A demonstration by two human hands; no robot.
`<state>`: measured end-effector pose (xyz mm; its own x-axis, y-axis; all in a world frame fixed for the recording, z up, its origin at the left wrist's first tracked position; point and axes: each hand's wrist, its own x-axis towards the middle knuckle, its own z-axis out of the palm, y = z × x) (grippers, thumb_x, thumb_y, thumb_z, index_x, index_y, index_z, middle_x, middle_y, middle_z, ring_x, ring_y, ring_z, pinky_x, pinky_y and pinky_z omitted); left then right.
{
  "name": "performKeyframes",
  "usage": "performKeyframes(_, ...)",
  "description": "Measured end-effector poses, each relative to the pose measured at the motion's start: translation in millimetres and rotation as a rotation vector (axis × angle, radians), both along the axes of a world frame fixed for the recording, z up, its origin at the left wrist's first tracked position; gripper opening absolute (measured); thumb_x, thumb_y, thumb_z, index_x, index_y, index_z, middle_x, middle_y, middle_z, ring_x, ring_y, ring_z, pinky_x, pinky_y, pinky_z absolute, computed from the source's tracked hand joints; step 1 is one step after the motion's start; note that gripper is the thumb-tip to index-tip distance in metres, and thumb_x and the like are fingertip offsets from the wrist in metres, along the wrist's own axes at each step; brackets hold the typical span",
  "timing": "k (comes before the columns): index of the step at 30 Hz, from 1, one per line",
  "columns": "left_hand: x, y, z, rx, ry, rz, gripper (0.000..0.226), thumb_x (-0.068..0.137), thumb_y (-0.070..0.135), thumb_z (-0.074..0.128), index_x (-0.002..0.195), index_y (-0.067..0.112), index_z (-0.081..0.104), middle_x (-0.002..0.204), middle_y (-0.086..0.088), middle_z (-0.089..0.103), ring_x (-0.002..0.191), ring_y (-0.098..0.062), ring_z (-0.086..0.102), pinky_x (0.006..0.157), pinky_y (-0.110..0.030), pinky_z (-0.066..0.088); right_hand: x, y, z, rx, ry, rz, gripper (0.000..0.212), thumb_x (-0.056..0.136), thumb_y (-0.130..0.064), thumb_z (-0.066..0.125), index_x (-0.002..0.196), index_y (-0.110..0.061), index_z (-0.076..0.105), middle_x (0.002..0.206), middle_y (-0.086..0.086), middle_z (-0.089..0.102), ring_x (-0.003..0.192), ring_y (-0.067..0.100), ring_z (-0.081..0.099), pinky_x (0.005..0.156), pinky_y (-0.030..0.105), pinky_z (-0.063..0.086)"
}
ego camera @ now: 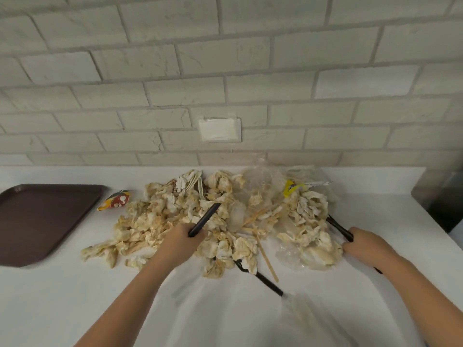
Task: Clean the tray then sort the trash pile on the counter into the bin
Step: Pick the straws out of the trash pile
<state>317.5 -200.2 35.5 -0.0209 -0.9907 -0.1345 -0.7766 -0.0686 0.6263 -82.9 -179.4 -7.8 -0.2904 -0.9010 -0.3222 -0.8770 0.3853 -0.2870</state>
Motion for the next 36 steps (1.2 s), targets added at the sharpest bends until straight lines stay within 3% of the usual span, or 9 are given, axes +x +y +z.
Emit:
performKeyframes(8, -24, 25, -19, -0.028, 0.022, -0.086, 0.024, 0.089, 0.033, 0.059, 0.084, 0.01, 0.065, 0.057, 0.001, 0.052, 0.045, -0.011, 0.043, 0.045, -0.02, 0.031, 11, 45, 20, 0.033, 0.037, 0.013, 0.033, 0.094, -0.052, 0.039, 0.081, -0.025, 0.053, 0.077, -0.004, 0.06, 0.069, 0.012, 0.058, 0.059, 0.025, 0.044)
performKeyframes(11, -28, 28, -18, -0.048, 0.03, -0.107, 0.026, 0.09, 0.029, 0.06, 0.084, 0.004, 0.064, 0.055, 0.002, 0.046, 0.042, -0.008, 0.037, 0.039, -0.014, 0.026, 15, 58, 27, 0.038, 0.059, 0.036, 0.026, 0.096, -0.043, 0.041, 0.079, -0.025, 0.05, 0.074, -0.005, 0.058, 0.066, 0.01, 0.057, 0.056, 0.023, 0.043)
performKeyframes(15, -29, 31, -19, -0.011, 0.077, -0.153, 0.024, 0.089, 0.03, 0.061, 0.075, 0.011, 0.059, 0.054, 0.003, 0.044, 0.04, -0.006, 0.036, 0.041, -0.014, 0.026, 23, 77, 44, 0.014, -0.131, -0.035, 0.015, 0.097, -0.027, 0.043, 0.091, -0.018, 0.053, 0.067, 0.003, 0.061, 0.051, 0.013, 0.053, 0.05, 0.026, 0.046)
performKeyframes(19, -29, 38, -14, 0.055, 0.086, -0.177, 0.037, 0.087, 0.047, 0.06, 0.07, 0.015, 0.052, 0.053, 0.006, 0.042, 0.038, -0.003, 0.034, 0.039, -0.013, 0.024, 38, 88, 60, -0.029, -0.158, -0.029, 0.014, 0.096, -0.021, 0.04, 0.103, -0.019, 0.052, 0.078, 0.004, 0.06, 0.062, 0.017, 0.056, 0.056, 0.028, 0.05)
performKeyframes(21, -30, 43, -8, 0.067, 0.108, -0.168, 0.049, 0.087, 0.06, 0.049, 0.076, 0.012, 0.056, 0.056, 0.006, 0.045, 0.044, -0.005, 0.04, 0.044, -0.016, 0.028, 46, 90, 64, -0.06, -0.101, 0.012, 0.016, 0.096, -0.02, 0.039, 0.105, -0.021, 0.052, 0.081, 0.001, 0.059, 0.069, 0.017, 0.057, 0.062, 0.029, 0.048)
performKeyframes(23, -28, 48, -4, 0.087, 0.154, -0.161, 0.058, 0.089, 0.066, 0.033, 0.089, 0.015, 0.06, 0.062, 0.005, 0.048, 0.052, -0.009, 0.044, 0.052, -0.023, 0.032, 57, 92, 69, -0.096, -0.091, 0.027, 0.014, 0.097, -0.022, 0.039, 0.103, -0.022, 0.051, 0.078, 0.001, 0.058, 0.064, 0.016, 0.055, 0.056, 0.027, 0.04)
performKeyframes(29, -15, 61, -4, 0.072, 0.313, -0.216, 0.04, 0.097, 0.05, 0.033, 0.083, 0.022, 0.058, 0.064, 0.004, 0.047, 0.051, -0.008, 0.042, 0.058, -0.027, 0.034, 96, 112, 81, -0.218, -0.276, 0.023, 0.024, 0.095, -0.053, 0.035, 0.085, -0.033, 0.045, 0.069, -0.003, 0.053, 0.061, 0.013, 0.05, 0.054, 0.025, 0.034)
performKeyframes(32, -10, 66, -4, 0.024, 0.238, -0.299, 0.039, 0.098, 0.047, 0.034, 0.085, 0.022, 0.06, 0.062, 0.007, 0.047, 0.047, -0.005, 0.04, 0.053, -0.022, 0.033, 113, 126, 83, -0.23, -0.392, -0.049, 0.029, 0.095, -0.055, 0.032, 0.093, -0.033, 0.05, 0.07, -0.003, 0.052, 0.063, 0.012, 0.048, 0.056, 0.024, 0.032)
performKeyframes(36, -1, 65, -9, 0.013, 0.246, -0.313, 0.041, 0.097, 0.047, 0.037, 0.082, 0.02, 0.062, 0.06, 0.005, 0.047, 0.048, -0.007, 0.041, 0.054, -0.025, 0.034, 129, 144, 74, -0.257, -0.351, -0.107, 0.032, 0.097, -0.048, 0.034, 0.097, -0.025, 0.056, 0.071, -0.003, 0.052, 0.063, 0.011, 0.048, 0.056, 0.025, 0.033)
